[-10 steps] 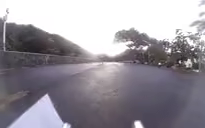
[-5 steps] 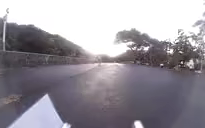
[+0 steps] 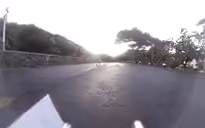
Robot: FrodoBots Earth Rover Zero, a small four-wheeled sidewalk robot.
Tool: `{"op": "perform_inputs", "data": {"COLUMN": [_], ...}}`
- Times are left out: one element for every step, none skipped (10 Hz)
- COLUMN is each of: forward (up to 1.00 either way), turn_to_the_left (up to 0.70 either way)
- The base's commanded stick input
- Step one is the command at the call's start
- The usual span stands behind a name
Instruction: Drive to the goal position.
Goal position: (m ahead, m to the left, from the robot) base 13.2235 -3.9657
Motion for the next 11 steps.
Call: {"op": "perform_inputs", "data": {"forward": [0.5,0.5,0.5,0.5,0.5,0.5,0.5,0.5,0.5,0.5,0.5], "turn_to_the_left": [0.0,0.0,0.0,0.0,0.0,0.0,0.0,0.0,0.0,0.0,0.0]}}
